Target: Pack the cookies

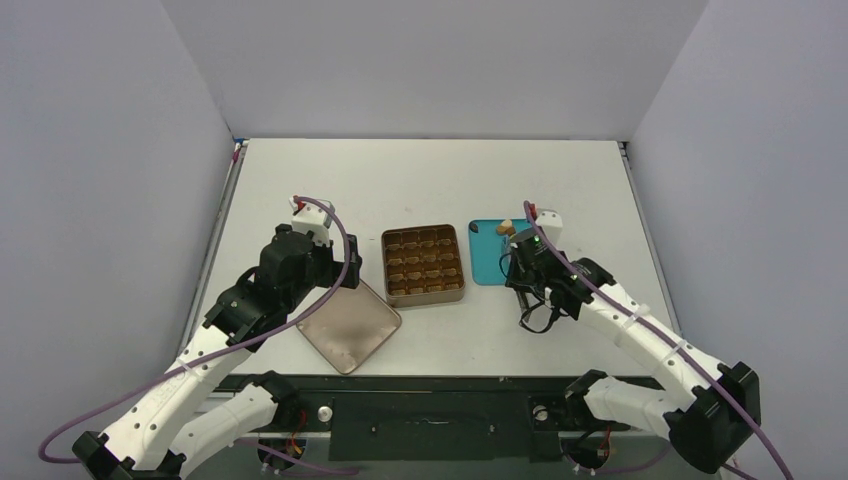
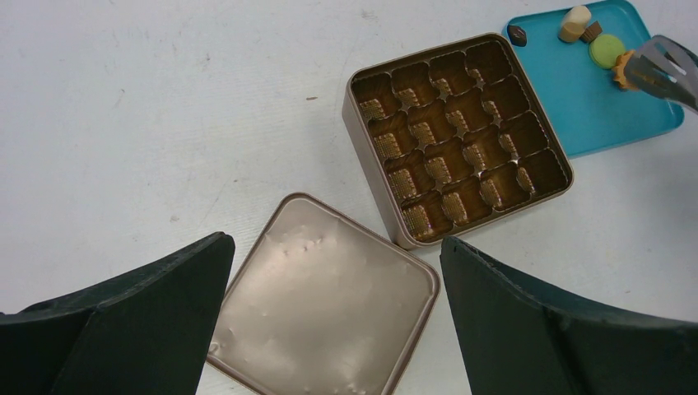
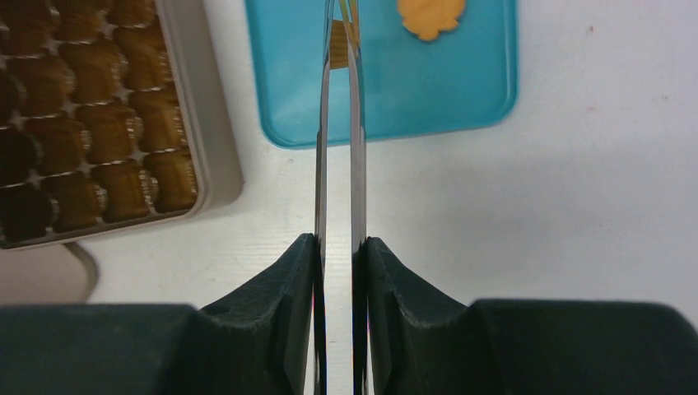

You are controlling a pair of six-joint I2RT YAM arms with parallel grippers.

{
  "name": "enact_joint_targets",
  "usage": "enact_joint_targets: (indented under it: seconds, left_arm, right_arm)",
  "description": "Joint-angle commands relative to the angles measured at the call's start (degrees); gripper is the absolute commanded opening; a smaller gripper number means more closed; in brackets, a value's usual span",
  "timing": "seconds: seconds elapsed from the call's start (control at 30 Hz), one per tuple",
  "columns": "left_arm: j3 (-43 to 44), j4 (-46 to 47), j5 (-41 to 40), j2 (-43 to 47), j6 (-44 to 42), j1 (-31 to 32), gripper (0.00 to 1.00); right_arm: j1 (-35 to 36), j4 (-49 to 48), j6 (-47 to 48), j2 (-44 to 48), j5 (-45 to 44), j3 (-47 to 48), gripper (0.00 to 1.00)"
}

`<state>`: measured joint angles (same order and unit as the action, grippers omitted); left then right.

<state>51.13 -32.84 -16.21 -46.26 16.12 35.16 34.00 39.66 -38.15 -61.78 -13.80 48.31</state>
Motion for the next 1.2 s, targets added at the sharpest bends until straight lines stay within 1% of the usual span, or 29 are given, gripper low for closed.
enact_joint_targets:
  seconds: [0.0, 0.17, 0.33, 0.57, 0.77, 1.0, 1.17]
  left_arm:
    - [0.71, 1.98, 0.39, 0.42, 0.26, -0.17, 0.97]
    - [0.75, 1.77, 0.08, 0.38, 0.51, -0.14, 0.97]
    - [0.9, 1.97, -1.03, 0.79, 0.76, -0.19, 0.97]
    - [3.01, 0.74, -1.81, 1.34, 2.16, -0.13, 0.97]
    - [4.62, -1.32, 1.96, 2.44, 2.89, -0.13, 0.97]
    - [-0.6, 2.14, 7.31, 6.02, 2.92, -0.09, 0.97]
    - [-2.43, 3.09, 8.04, 7.06, 2.52, -0.09, 0.97]
  right_arm:
    - [4.15, -1.56, 0.73, -0.16, -3.03, 6.98, 0.09]
    - [8.09, -2.66, 1.33, -3.47, -4.03, 12.83, 0.09]
    - [10.94, -4.95, 2.03, -7.5, -1.88, 17.24, 0.08]
    - [15.95, -7.34, 4.69, -14.26, -1.98, 25.09, 0.08]
    - [17.82, -8.34, 5.89, -19.59, -1.5, 29.24, 0.08]
    - [19.52, -10.04, 7.11, -25.52, 0.1, 32.8, 0.09]
    - [19.91, -11.01, 7.56, -29.76, 0.74, 34.21, 0.09]
